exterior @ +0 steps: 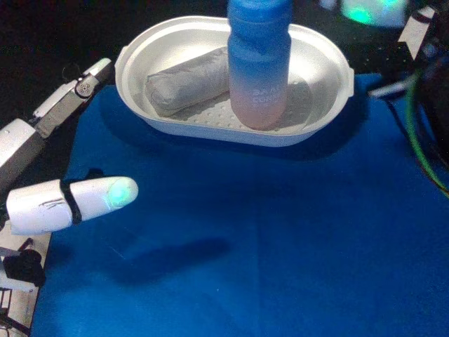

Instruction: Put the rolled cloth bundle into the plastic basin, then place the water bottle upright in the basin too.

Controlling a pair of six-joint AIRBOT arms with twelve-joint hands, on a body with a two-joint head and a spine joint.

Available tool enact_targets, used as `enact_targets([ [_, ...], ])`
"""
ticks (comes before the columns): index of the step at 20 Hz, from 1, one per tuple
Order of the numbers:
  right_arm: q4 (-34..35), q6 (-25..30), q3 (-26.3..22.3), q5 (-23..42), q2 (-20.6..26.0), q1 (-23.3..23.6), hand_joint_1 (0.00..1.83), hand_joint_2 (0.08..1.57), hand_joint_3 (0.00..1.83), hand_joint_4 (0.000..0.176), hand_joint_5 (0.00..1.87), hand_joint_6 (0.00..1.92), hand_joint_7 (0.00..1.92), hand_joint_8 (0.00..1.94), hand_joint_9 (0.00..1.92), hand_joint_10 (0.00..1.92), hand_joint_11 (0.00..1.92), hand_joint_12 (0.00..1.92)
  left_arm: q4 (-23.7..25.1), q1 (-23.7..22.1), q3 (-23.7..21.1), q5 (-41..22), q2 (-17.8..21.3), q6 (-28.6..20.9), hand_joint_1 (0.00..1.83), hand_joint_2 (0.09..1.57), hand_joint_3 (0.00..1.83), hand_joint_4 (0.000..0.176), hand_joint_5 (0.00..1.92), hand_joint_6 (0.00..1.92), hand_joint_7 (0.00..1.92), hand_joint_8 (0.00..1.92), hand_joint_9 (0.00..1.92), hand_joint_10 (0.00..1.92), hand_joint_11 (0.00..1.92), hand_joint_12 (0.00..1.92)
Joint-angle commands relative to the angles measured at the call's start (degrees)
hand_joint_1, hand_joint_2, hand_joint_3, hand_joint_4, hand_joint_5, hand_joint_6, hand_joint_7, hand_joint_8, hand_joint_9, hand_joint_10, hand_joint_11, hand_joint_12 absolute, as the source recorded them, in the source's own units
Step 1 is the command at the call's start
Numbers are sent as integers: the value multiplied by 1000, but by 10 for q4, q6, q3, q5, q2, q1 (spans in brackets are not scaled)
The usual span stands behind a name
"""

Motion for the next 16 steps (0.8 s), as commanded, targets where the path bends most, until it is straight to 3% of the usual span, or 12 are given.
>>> enact_targets([
  [1,5,5,-8,103,11,0,530,1046,0,98,74,0,187,0,191,0,18,639,0,-2,-1,-74,2,-4,516,874,3,176,0,0,0,0,0,0,0,0],
  [2,5,5,-26,130,30,-16,565,1034,0,126,32,0,131,0,117,1,1,531,-2,-1,-1,-76,7,-4,486,867,0,176,0,0,0,0,0,0,0,0],
  [3,6,5,-39,150,46,-29,605,1011,0,163,0,0,17,9,8,1,0,94,-4,-1,-1,-80,12,-3,439,867,1,176,0,0,0,0,0,0,0,0],
  [4,7,5,-51,164,59,-39,629,1004,0,175,0,0,0,0,0,0,0,3,-6,1,-2,-83,17,-1,421,879,6,176,0,0,0,0,0,0,0,0],
  [8,14,4,-106,218,117,-101,667,943,0,176,0,0,0,0,0,0,0,0,-17,12,-15,-105,45,16,419,871,0,174,0,0,0,0,0,0,0,0],
  [13,71,-32,-202,286,182,-248,711,890,0,176,0,0,0,0,0,0,0,0,-38,44,-39,-149,78,31,364,893,3,176,0,0,0,0,0,0,0,0],
  [16,105,-32,-239,322,187,-331,668,889,0,176,0,0,0,0,0,0,0,0,-68,80,-57,-191,82,32,313,894,1,176,0,0,0,0,0,0,0,0],
])
